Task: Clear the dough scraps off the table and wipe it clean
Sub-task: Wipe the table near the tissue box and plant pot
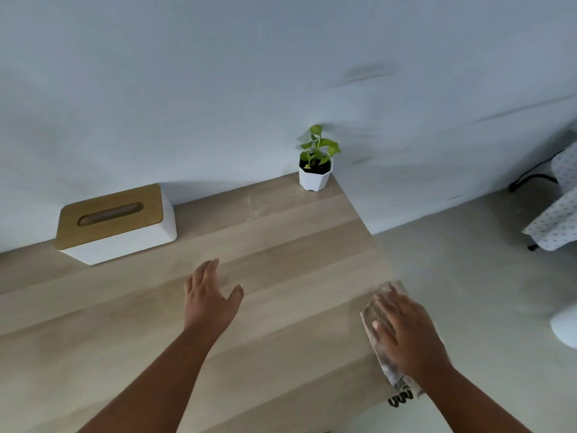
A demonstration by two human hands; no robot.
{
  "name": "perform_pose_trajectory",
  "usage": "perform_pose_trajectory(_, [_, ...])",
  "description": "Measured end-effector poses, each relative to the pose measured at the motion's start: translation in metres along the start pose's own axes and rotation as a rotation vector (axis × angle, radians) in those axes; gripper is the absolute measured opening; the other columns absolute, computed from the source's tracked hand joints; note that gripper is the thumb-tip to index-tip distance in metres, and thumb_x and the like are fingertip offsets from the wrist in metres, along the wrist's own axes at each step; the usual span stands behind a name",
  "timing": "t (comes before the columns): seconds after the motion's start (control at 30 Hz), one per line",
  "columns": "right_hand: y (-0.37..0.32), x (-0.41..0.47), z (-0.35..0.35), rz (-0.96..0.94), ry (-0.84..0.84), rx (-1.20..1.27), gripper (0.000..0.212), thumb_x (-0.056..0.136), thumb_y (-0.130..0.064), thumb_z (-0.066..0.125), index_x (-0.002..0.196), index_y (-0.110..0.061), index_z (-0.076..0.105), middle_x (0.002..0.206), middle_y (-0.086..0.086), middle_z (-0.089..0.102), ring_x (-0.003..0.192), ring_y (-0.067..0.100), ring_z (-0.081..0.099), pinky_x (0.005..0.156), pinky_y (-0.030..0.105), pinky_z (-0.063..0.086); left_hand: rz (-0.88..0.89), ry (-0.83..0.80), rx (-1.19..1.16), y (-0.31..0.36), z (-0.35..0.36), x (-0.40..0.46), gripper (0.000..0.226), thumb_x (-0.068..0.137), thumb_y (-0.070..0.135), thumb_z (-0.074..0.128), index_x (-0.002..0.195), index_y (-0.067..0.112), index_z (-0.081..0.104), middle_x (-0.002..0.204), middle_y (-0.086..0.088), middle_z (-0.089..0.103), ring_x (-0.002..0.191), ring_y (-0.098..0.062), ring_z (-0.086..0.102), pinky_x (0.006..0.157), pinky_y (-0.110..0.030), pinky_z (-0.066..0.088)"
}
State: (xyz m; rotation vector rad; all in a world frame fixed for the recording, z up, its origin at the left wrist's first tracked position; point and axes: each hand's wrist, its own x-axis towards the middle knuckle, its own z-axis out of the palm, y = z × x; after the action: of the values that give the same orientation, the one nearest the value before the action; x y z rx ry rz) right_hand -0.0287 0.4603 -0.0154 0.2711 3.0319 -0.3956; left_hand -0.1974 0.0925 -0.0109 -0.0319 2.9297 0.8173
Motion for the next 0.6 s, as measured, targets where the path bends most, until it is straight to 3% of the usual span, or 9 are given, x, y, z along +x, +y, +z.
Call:
perform_pose_trajectory(0.1, [0.030,-0.017,0.018,-0.128,-0.053,-0.087,0.062,0.096,-0.046,0.042,0.149,-0.015,0.054,0.162,0.010,0.039,0.148,0.036,0.040,0.116,0.056,0.038,-0.029,0.006,0.036,-0.008,0.003,0.001,0.079,0.085,0.040,0.076,0.152,0.012,0.043,0.154,-0.010,0.044,0.143,-0.032,0.037,0.120,-0.043,0.027])
perform_pose_trajectory(0.27, [0.043,-0.011,0.035,-0.281,-0.074,-0.195,0.066,0.099,-0.045,0.040,0.158,-0.016,0.038,0.171,0.008,0.022,0.156,0.037,0.022,0.120,0.061,0.027,-0.073,0.028,0.086,-0.036,0.004,0.003,0.076,0.084,0.038,0.077,0.148,0.011,0.047,0.152,-0.011,0.046,0.140,-0.035,0.039,0.119,-0.045,0.030])
perform_pose_trajectory(0.43, [0.025,0.017,0.043,-0.415,-0.072,-0.220,0.067,0.102,-0.047,0.034,0.159,-0.011,0.034,0.171,0.010,0.019,0.158,0.036,0.016,0.120,0.062,0.026,-0.104,0.015,0.147,-0.064,0.002,0.006,0.078,0.090,0.054,0.068,0.151,0.012,0.044,0.157,-0.009,0.040,0.144,-0.036,0.031,0.123,-0.050,0.027])
perform_pose_trajectory(0.6, [-0.023,0.060,0.052,-0.421,-0.077,-0.230,0.067,0.102,-0.048,0.036,0.159,-0.012,0.036,0.170,0.012,0.024,0.158,0.036,0.016,0.120,0.063,0.025,-0.064,0.025,0.206,-0.077,0.000,0.014,0.076,0.091,0.063,0.060,0.152,0.019,0.044,0.163,-0.004,0.034,0.153,-0.029,0.020,0.128,-0.053,0.010])
